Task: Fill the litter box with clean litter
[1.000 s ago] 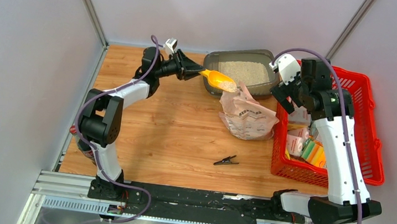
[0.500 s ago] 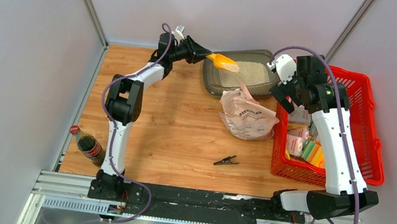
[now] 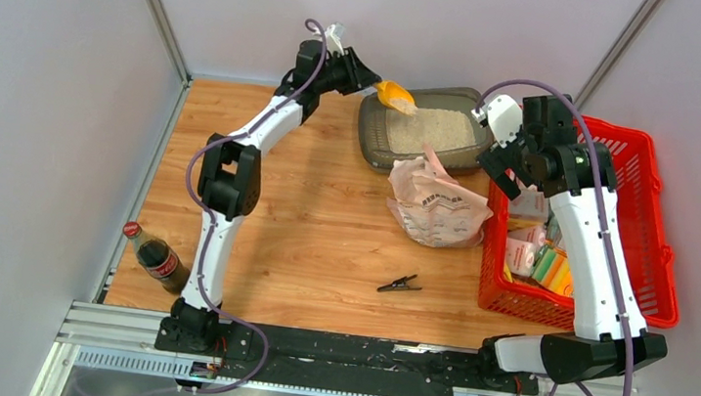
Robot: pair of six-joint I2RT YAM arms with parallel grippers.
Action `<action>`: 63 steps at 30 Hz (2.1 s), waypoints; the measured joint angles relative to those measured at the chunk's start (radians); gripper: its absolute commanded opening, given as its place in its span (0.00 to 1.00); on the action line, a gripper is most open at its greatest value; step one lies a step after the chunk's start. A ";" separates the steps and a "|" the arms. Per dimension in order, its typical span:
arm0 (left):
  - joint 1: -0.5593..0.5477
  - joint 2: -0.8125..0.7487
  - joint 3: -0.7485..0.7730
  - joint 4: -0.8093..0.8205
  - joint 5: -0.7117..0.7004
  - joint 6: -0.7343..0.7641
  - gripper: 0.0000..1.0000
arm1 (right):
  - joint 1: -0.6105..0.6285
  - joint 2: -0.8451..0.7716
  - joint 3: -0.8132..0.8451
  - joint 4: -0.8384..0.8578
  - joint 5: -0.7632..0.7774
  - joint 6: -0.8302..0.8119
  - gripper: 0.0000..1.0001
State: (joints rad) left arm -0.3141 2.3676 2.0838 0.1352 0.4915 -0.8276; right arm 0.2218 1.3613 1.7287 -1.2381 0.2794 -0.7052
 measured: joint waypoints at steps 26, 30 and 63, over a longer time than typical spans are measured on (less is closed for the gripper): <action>-0.130 -0.267 0.003 -0.354 -0.065 0.699 0.00 | 0.004 -0.059 -0.028 0.077 -0.070 0.008 1.00; -0.144 -0.406 -0.170 -0.436 -0.092 0.741 0.00 | 0.005 -0.087 -0.047 0.081 -0.103 0.012 1.00; 0.089 -0.552 -0.870 -0.610 0.481 0.582 0.40 | 0.017 -0.245 -0.248 0.113 -0.330 0.062 1.00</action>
State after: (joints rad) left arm -0.2249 1.8153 1.2137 -0.4751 0.9730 -0.2455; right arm 0.2390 1.1164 1.4811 -1.1255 -0.0505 -0.6434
